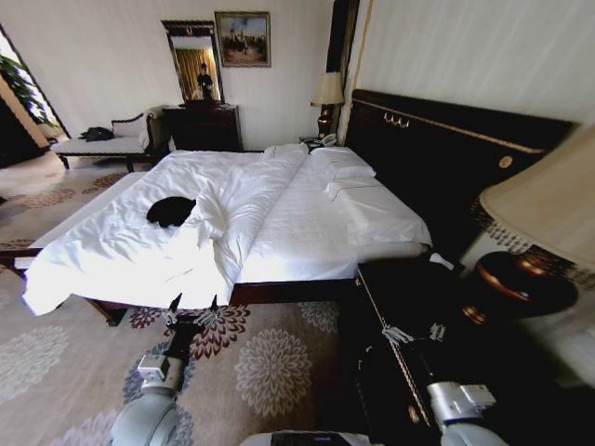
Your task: Fold the clothes on the bed.
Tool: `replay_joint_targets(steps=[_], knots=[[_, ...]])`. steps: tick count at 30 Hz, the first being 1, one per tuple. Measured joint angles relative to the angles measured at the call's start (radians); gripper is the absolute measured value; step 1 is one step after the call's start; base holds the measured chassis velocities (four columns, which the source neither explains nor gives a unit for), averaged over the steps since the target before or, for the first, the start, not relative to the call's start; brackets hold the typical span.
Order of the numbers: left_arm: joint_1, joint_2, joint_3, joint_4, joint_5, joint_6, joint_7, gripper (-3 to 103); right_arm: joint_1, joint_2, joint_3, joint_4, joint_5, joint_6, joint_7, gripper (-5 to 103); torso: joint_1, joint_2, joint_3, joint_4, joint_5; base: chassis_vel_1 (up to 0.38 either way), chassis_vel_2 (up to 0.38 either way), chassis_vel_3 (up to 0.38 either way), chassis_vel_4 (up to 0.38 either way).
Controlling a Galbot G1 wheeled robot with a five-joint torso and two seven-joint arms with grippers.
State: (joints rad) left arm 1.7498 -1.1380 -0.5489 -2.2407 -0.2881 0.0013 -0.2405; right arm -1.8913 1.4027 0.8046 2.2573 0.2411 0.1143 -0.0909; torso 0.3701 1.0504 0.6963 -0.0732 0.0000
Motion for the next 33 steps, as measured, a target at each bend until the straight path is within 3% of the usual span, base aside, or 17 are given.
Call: replay_joint_targets(steps=[21,33], knots=[[-0.007,-0.003,0.011,0.001,0.006,-0.006,-0.003,100,0.001,0.006,0.002,0.005,-0.003,-0.005,0.011,100,0.0,0.0,0.0,0.0,0.0,-0.145,0.142,0.14,-0.147],[-0.018,-0.001,0.014,0.005,-0.014,-0.047,-0.002,100,0.003,0.011,-0.007,0.001,-0.008,-0.005,0.022,100,0.0,0.0,0.0,0.0,0.0,-0.189,0.183,0.179,-0.181]])
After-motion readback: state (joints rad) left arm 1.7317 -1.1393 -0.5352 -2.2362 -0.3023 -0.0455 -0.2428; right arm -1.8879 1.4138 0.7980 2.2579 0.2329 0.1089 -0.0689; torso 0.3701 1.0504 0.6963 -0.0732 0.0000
